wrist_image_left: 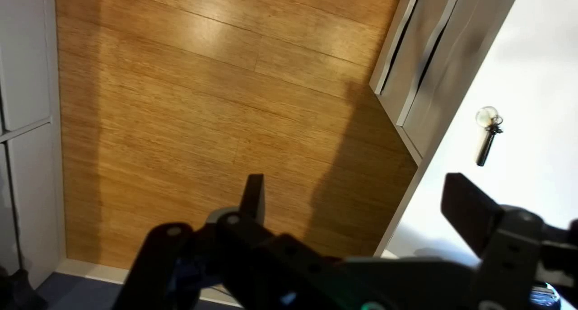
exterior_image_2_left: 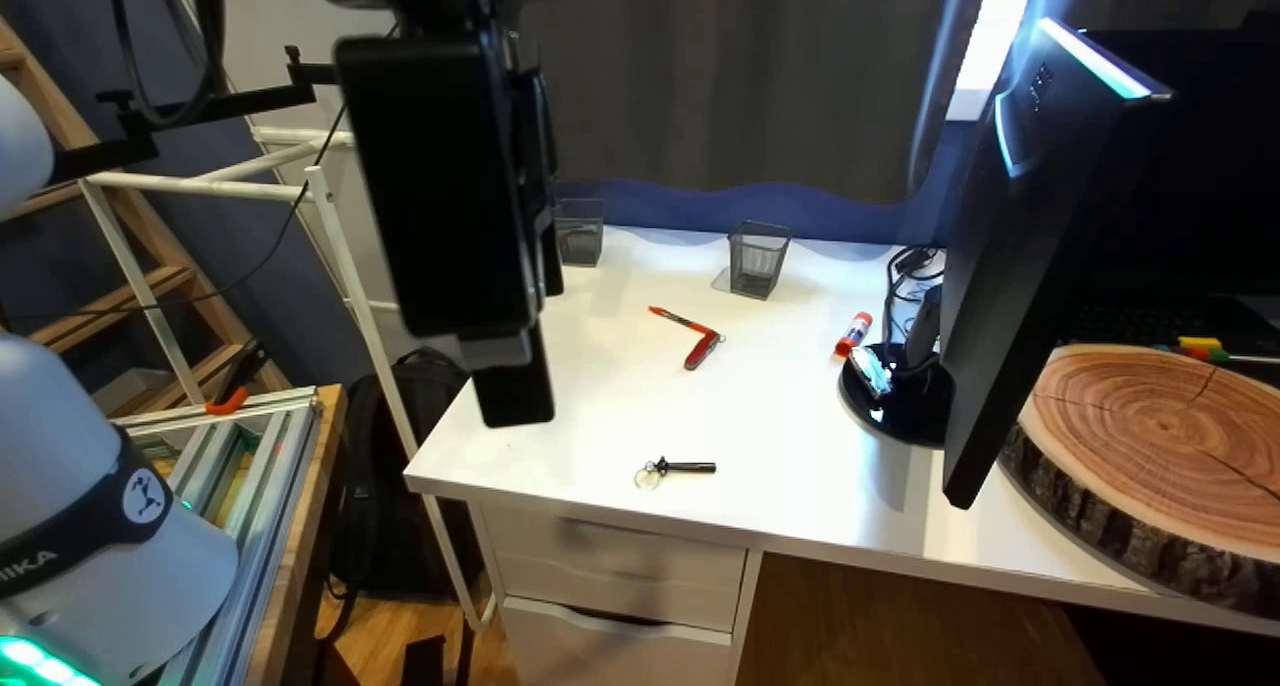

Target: Put the glue stick in the basket on the right

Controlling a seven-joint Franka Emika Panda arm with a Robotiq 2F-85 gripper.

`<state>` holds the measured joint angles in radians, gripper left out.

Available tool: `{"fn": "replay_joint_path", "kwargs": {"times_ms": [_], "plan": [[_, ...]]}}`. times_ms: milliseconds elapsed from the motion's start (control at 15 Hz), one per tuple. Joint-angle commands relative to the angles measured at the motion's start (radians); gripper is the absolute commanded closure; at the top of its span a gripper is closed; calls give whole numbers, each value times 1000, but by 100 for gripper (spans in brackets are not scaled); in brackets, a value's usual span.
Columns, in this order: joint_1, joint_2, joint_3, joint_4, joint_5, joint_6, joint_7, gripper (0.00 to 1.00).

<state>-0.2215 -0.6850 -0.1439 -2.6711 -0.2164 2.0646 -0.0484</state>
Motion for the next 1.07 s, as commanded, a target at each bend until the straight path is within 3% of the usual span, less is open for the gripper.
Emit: {"fn": "replay_joint_path", "kwargs": {"times_ms": [0, 333, 467, 800, 933, 1000], "plan": [[3, 0, -2, 2, -1, -3, 1, 0], [249, 74, 86, 46, 206, 130, -23, 0], [334, 165, 132, 78, 245, 252, -43, 0], [352, 432, 183, 215, 113, 543, -157, 0], [370, 520, 167, 271, 150, 605, -205, 0], [356, 416, 187, 188, 146, 568, -151, 0]]}}
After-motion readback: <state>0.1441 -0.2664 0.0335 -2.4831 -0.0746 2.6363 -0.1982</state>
